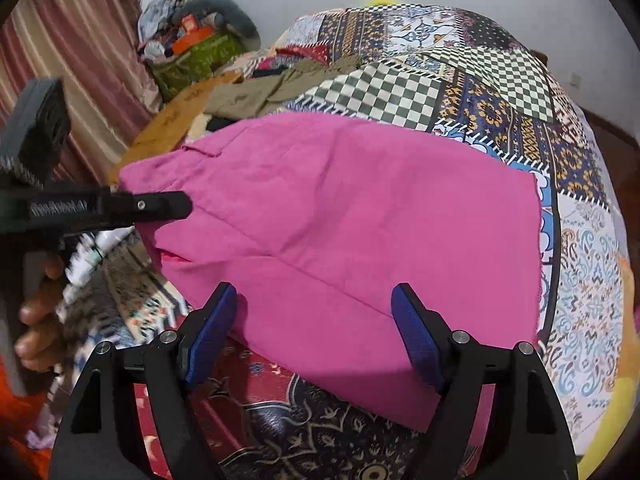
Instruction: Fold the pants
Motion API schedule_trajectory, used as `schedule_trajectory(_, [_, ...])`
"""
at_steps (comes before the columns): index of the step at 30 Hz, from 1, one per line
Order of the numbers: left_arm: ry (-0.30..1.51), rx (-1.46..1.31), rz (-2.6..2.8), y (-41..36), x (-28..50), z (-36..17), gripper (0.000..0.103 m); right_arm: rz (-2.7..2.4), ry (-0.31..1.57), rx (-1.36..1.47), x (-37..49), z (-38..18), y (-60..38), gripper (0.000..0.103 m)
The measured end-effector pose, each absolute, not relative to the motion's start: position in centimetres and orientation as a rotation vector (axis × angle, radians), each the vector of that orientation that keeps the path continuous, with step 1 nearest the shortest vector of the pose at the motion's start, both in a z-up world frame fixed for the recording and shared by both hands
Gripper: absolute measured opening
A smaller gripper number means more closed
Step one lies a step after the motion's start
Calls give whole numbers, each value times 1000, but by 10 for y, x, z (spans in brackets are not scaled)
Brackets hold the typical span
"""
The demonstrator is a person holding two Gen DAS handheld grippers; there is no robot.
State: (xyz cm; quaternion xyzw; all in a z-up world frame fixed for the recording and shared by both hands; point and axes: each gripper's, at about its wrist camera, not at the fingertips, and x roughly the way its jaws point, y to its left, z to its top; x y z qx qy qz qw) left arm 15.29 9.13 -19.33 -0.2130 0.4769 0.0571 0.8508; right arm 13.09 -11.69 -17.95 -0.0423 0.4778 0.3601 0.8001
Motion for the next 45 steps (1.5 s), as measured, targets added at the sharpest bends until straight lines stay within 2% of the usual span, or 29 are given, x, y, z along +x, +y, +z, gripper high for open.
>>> schedule_trajectory(11, [830,-82,379,117,110,-145,20,676,1024,-101,125,-182,-144,76])
schedule_trajectory(21, [687,31,203,55,135,-100,17,684,1025,-75,121,-189,-148,76])
schedule_trajectory(27, [743,-7,-11,14,161,-98,16,690,1024,-61,121,-189,-149,77])
schedule_trajectory(40, [977,-121,-253,-20,184,-146,16,699,1024,-49,121,-189,-150,77])
schedule_trajectory(41, [982,-122,-257,-21,184,-146,18,699,1024,-48,121,-189,-151,77])
schedule_trajectory(43, [986,-125,-279,-23,182,-142,30,698,1024,-48,121,-189,-151,77])
schedule_trajectory(45, [964,-124,-283,-21,179,-134,58,696,1025,-48,122,-189,-151,77])
